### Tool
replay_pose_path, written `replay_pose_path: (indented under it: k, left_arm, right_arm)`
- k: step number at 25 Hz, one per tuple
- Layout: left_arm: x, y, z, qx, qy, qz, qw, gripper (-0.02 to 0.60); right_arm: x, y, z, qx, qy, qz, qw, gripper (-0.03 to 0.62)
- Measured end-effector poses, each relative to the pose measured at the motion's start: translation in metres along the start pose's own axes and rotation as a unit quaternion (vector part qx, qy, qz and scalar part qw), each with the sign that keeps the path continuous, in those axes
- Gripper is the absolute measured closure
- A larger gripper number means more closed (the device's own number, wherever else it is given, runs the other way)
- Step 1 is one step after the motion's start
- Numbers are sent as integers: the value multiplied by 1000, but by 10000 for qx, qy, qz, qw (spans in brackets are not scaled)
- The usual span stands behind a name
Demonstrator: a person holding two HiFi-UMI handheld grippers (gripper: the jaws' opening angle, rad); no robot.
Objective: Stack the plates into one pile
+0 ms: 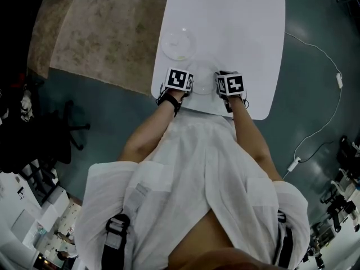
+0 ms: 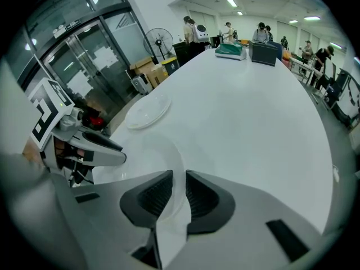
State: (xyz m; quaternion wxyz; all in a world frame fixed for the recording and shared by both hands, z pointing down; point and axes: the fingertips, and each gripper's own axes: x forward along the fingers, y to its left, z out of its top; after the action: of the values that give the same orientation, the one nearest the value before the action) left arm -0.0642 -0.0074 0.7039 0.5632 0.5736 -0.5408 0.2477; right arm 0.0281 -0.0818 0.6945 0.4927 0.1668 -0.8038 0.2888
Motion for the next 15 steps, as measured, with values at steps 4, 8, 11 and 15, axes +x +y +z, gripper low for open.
replay_pose_path:
  k: [4, 8, 11, 15]
  left_arm:
    - [-12, 10, 9, -101, -120, 29, 9999, 515]
    - [-25, 20, 15, -106, -198, 18, 9997, 521]
    - [-33, 26, 20, -147, -286, 4, 9995, 523]
    - [-40, 39, 25, -303, -379, -25, 9988, 525]
  right_arm:
    - [2, 7, 15, -92, -19, 11, 10000, 503]
    - [3, 18, 31, -214, -53, 21, 9998, 503]
    - [5, 24, 43, -293, -96, 58, 9995, 503]
    - [11, 32, 57, -360, -108, 127, 9992, 503]
